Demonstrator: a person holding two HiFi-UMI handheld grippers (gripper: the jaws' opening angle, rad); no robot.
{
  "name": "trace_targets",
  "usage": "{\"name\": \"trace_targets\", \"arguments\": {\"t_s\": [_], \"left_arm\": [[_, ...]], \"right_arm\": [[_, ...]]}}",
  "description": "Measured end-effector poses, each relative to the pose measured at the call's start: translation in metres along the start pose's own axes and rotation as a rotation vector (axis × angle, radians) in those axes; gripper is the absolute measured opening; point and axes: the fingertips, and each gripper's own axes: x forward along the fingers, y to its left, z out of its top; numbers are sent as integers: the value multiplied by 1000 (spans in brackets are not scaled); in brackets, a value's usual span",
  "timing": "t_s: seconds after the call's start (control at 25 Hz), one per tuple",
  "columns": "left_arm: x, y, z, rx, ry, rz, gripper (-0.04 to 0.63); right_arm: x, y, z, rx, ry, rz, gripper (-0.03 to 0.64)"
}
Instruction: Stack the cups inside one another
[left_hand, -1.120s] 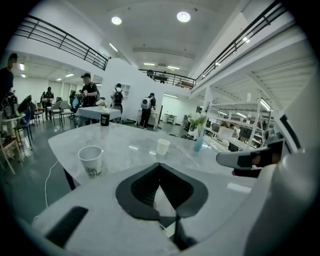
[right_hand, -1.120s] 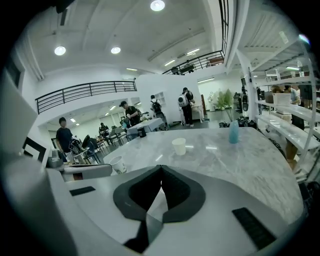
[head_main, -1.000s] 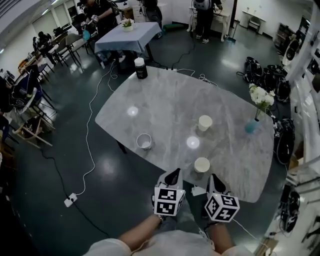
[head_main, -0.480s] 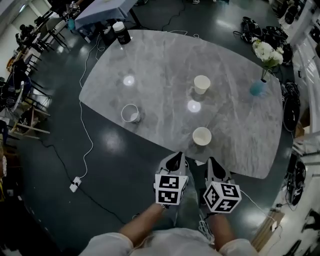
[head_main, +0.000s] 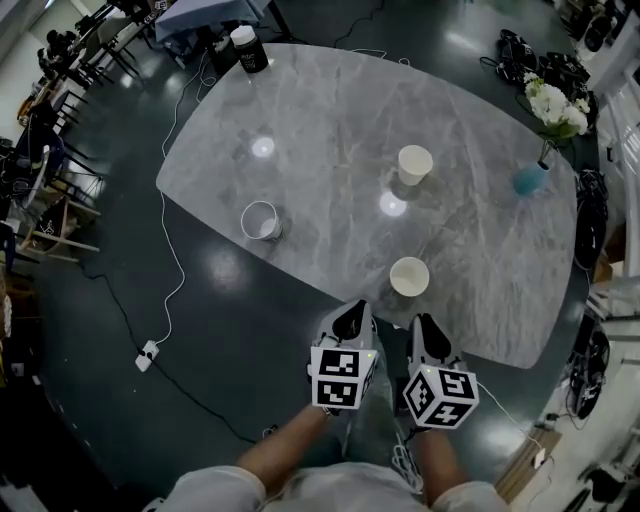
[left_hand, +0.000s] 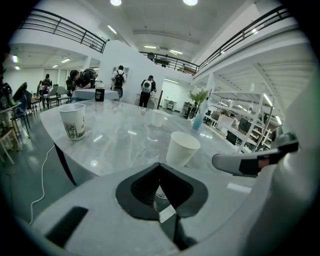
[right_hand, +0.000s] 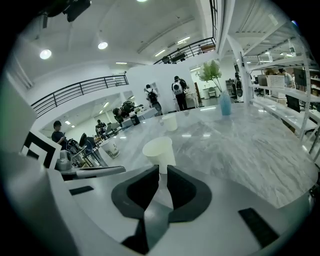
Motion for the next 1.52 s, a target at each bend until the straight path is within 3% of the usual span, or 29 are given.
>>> {"name": "trace_targets", "arguments": {"t_s": [0.92,1.52], "left_arm": [[19,29,-14,-65,38,54,-5],[25,48,-20,-97,50,74,-5]], "right_arm": [[57,5,-1,-95,80,31,191],[80,7,-1,-115,94,13,210]]}}
